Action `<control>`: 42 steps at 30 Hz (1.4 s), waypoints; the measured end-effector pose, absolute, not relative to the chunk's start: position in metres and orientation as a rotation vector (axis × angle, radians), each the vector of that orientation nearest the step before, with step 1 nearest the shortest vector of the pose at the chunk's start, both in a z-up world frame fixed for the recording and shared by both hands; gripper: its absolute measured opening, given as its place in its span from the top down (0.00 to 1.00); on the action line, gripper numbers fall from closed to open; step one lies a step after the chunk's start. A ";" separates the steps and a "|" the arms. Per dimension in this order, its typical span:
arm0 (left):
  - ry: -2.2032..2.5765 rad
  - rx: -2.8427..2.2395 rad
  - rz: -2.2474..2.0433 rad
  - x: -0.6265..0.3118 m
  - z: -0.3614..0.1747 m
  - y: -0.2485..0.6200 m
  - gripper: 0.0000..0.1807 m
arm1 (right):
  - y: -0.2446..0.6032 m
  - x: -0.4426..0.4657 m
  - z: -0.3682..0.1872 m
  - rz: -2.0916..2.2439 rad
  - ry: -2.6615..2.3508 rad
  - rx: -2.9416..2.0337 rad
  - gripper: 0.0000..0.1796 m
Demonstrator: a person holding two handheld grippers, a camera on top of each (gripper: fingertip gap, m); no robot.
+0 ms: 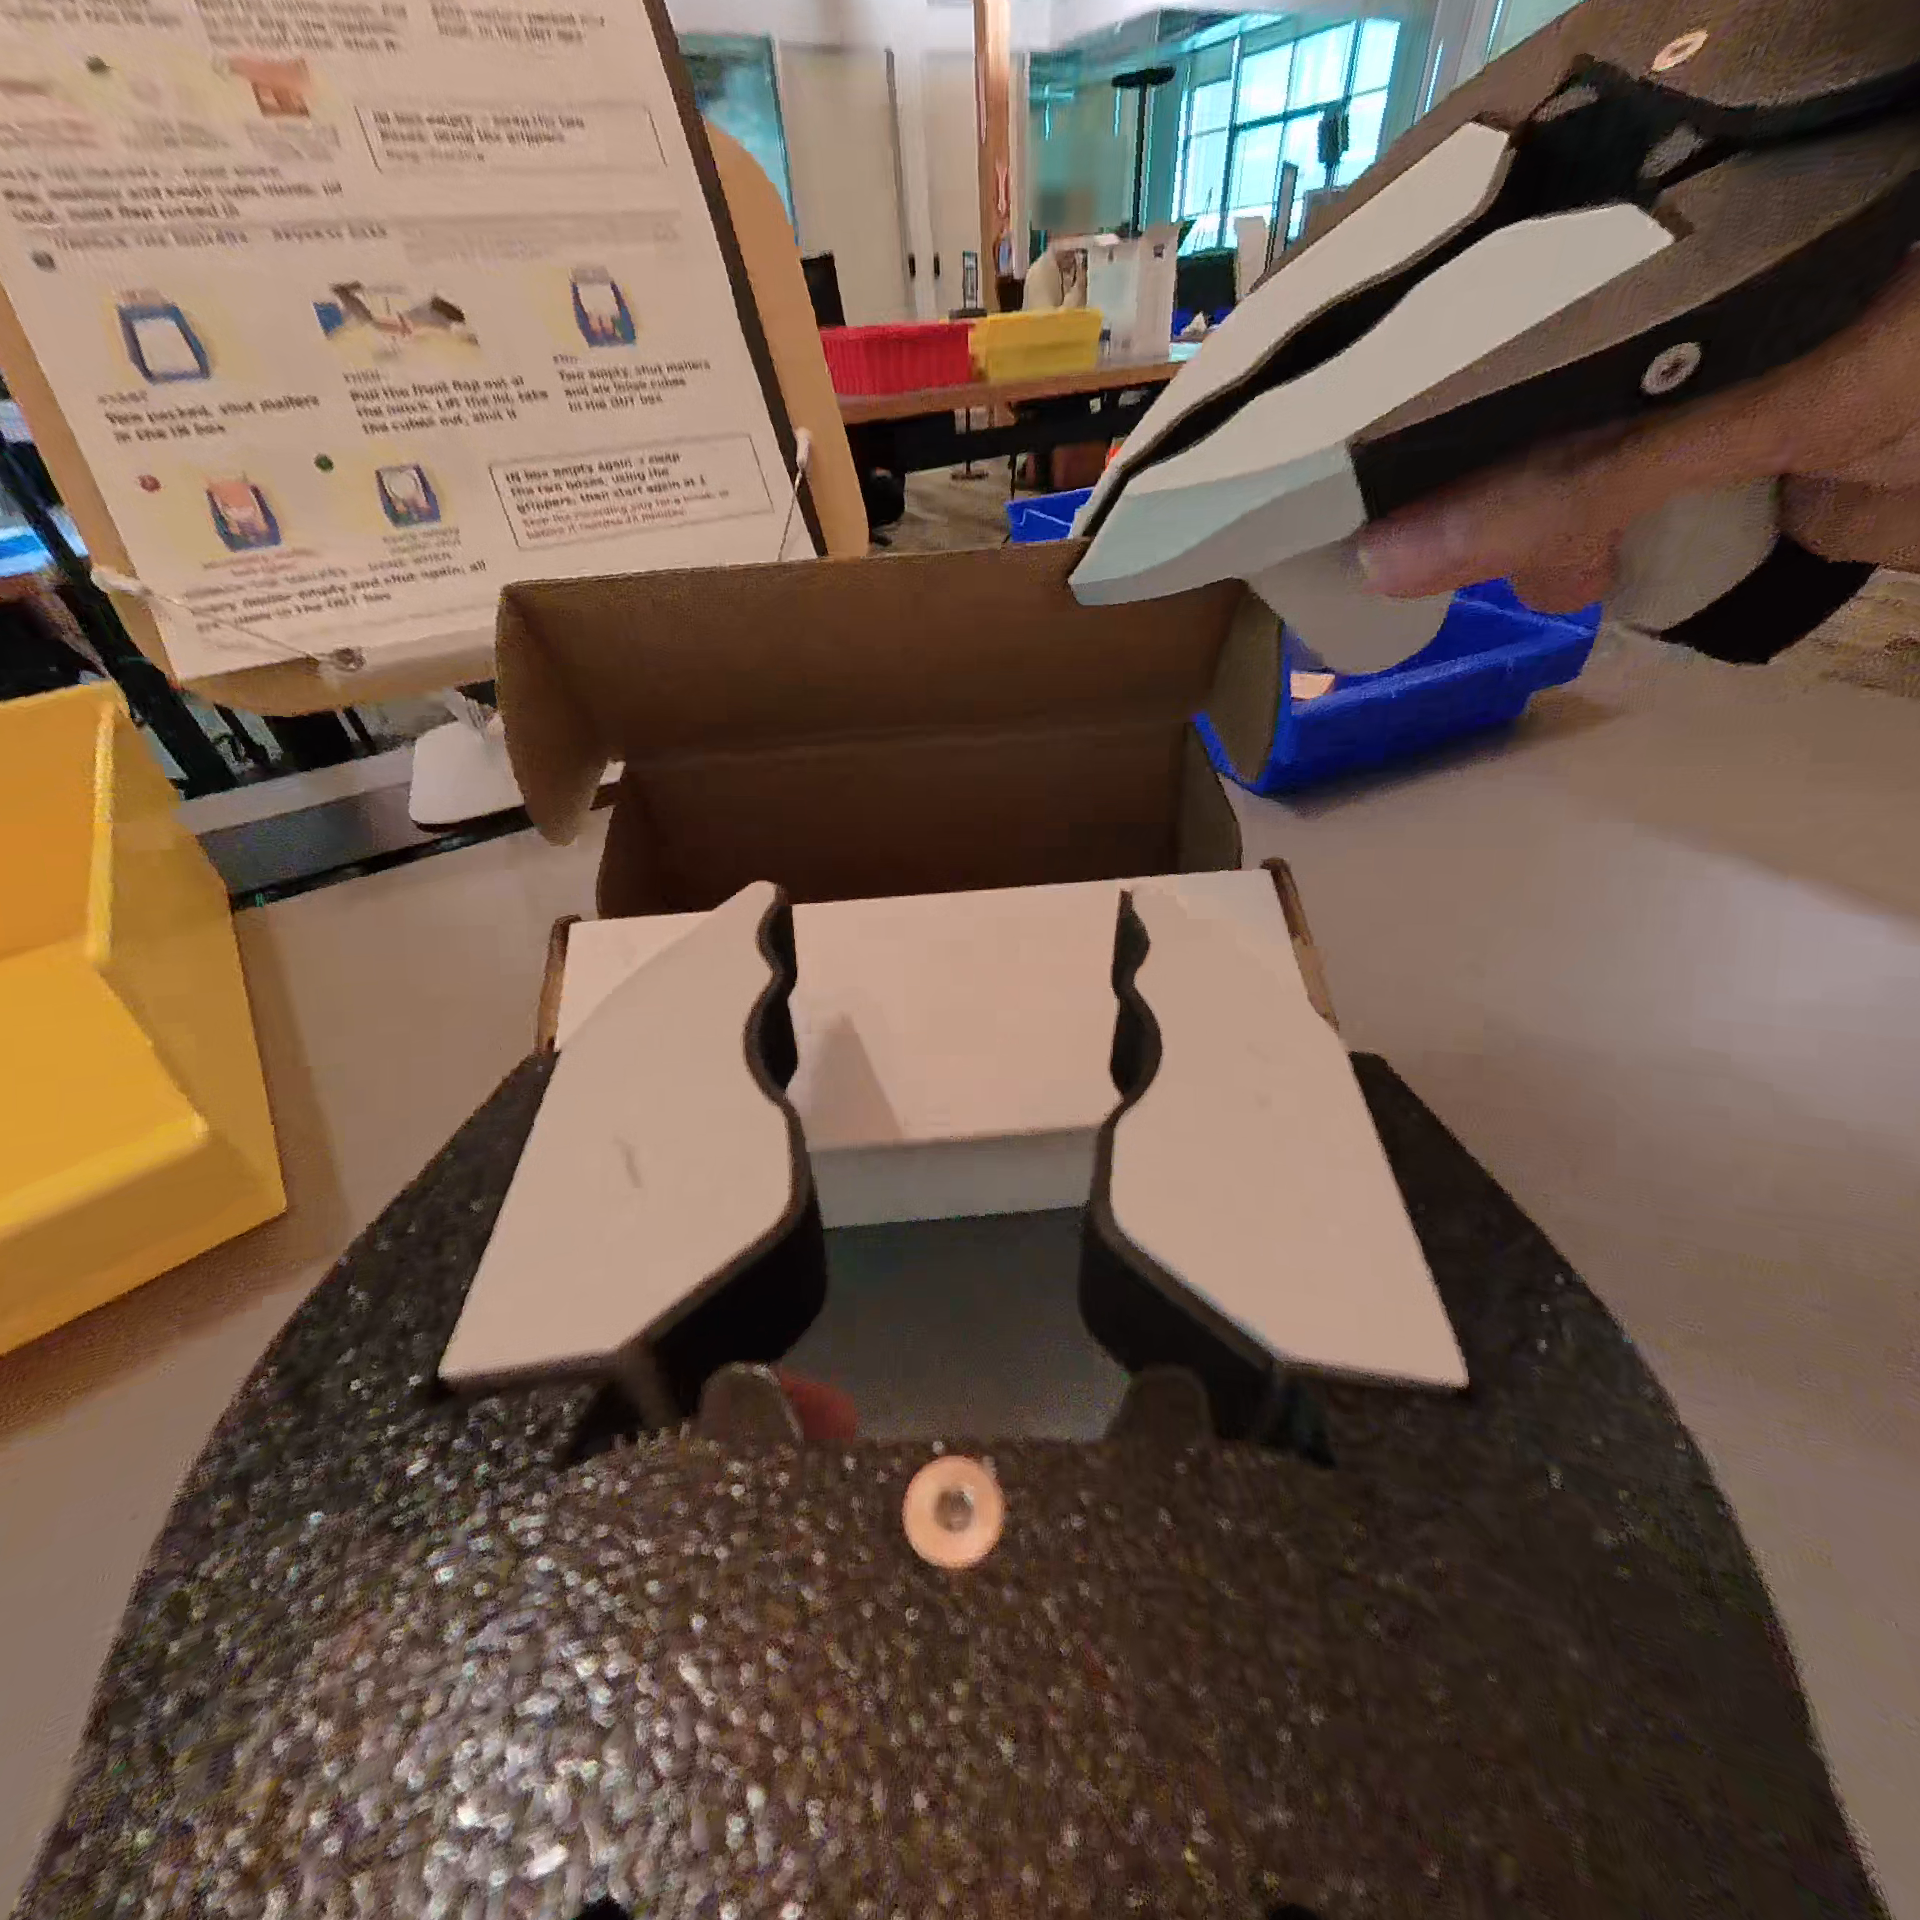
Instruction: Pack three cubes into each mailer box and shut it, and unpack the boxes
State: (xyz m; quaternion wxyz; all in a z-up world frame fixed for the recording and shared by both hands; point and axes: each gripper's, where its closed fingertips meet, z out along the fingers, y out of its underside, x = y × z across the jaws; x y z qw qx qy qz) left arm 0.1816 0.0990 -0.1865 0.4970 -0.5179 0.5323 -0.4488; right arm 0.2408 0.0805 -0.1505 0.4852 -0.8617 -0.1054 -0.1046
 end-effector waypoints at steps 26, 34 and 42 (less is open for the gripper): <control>1.608 -1.437 -0.738 0.136 -0.266 0.101 0.85 | 0.081 0.198 -0.125 -0.409 -0.485 -1.994 0.99; 1.564 -1.448 -0.727 0.136 -0.266 0.103 0.86 | 0.097 0.282 -0.173 -0.483 -0.202 -2.153 0.98; 1.552 -1.431 -0.747 0.138 -0.263 0.103 0.85 | 0.094 0.314 -0.209 -0.270 0.063 -2.160 0.83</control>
